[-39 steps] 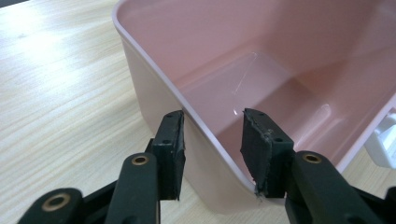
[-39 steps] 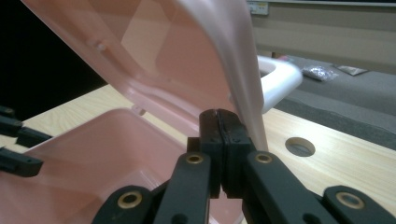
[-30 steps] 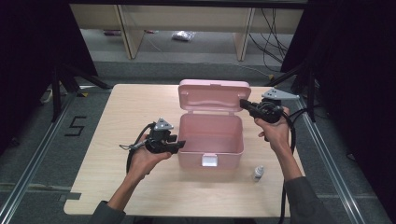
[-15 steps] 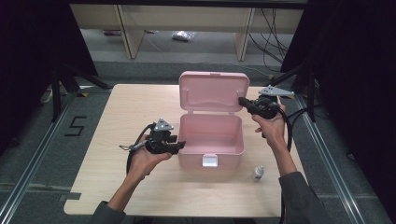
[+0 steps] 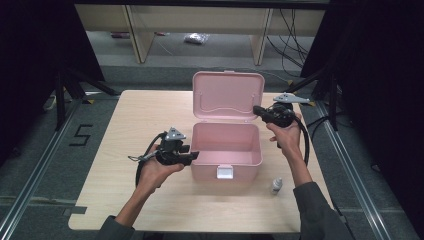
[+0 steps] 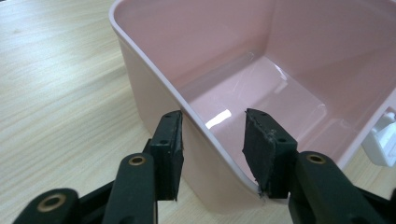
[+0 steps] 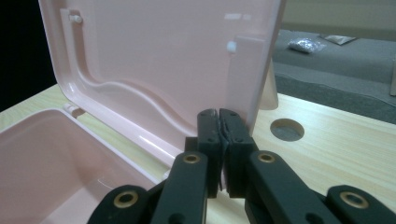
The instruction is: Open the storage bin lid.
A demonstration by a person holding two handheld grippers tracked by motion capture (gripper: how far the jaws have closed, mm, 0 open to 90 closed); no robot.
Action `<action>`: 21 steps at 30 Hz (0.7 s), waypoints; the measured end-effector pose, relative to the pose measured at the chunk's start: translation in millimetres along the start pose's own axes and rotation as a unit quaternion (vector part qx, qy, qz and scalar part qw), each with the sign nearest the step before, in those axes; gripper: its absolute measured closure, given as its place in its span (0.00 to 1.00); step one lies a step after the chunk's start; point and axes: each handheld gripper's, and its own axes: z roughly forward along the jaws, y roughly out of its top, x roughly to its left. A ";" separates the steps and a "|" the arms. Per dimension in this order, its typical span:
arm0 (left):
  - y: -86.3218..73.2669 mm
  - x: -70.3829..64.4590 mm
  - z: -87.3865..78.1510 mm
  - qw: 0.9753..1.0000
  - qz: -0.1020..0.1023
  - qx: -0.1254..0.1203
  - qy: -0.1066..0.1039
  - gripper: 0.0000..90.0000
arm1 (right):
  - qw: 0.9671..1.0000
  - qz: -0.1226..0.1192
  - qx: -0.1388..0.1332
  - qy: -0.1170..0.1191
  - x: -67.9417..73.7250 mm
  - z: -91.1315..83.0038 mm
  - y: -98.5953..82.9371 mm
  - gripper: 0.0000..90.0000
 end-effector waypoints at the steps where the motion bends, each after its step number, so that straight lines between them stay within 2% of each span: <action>1: 0.0 0.1 0.0 1.000 0.001 0.000 0.000 0.63 | 1.000 0.001 0.004 -0.001 0.2 1.1 -0.5 0.98; 3: -0.2 0.2 0.1 1.000 -0.002 -0.001 -0.001 0.63 | 1.000 0.001 0.003 -0.002 -0.5 3.1 -2.0 0.98; 4: -0.2 0.1 0.1 1.000 -0.002 -0.001 0.000 0.63 | 1.000 0.013 0.007 0.000 0.1 4.3 -3.7 0.98; 6: -0.2 0.1 0.2 1.000 -0.003 -0.002 0.000 0.63 | 1.000 0.006 0.010 -0.005 -0.4 4.9 -3.8 0.98; 8: -0.6 -0.5 0.5 1.000 -0.010 -0.006 0.000 0.63 | 1.000 0.013 0.007 0.001 -0.1 6.6 -5.1 0.97; 10: -0.7 0.2 0.1 1.000 -0.007 -0.003 -0.004 0.63 | 1.000 0.023 0.009 -0.008 2.1 6.7 -6.9 0.97; 12: -0.6 -1.2 0.3 1.000 -0.011 -0.005 -0.001 0.63 | 1.000 0.011 0.009 -0.003 0.4 7.2 -8.4 0.97; 14: -0.7 -1.3 0.4 1.000 -0.012 -0.006 -0.001 0.63 | 1.000 0.018 0.008 -0.004 1.1 7.1 -9.5 0.96; 21: -0.9 -1.2 0.1 1.000 -0.007 -0.004 -0.002 0.62 | 1.000 0.020 0.018 -0.008 1.7 10.6 -11.8 0.94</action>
